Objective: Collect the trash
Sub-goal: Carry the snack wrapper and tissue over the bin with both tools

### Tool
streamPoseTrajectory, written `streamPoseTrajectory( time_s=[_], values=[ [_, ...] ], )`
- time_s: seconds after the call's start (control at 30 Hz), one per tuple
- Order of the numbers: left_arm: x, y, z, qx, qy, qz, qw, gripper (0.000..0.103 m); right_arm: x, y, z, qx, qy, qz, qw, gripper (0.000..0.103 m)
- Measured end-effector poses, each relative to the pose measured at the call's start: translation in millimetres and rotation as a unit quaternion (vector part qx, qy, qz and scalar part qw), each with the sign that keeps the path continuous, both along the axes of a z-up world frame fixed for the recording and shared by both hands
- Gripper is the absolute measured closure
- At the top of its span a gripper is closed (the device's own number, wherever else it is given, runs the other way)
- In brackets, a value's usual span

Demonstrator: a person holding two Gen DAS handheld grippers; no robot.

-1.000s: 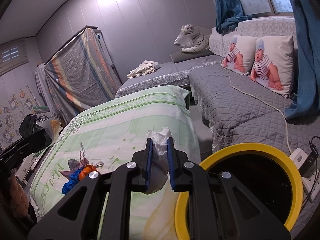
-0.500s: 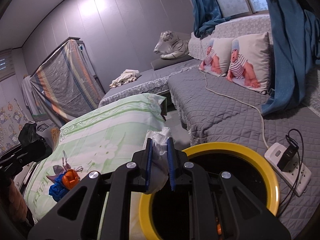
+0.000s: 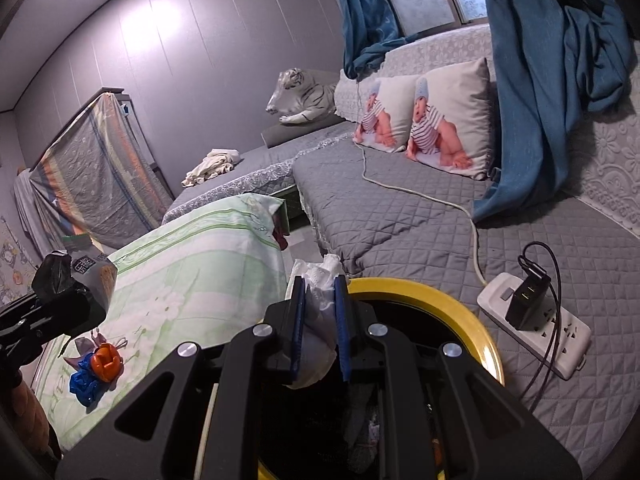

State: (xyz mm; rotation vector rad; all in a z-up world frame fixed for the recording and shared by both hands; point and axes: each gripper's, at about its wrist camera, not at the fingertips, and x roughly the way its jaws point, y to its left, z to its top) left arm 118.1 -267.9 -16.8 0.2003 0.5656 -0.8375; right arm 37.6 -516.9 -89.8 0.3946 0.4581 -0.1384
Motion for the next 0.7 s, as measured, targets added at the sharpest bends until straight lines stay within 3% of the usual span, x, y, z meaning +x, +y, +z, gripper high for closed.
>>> streamPoseTrajectory(
  time_s=[0.7],
  values=[
    [11.4,-48.3,-36.9,0.034,0.026,-0.004,0.9991,0.072,-6.2,-28.1,-34.3,0.022,0.026,-0.034,0.999,0.090]
  ],
)
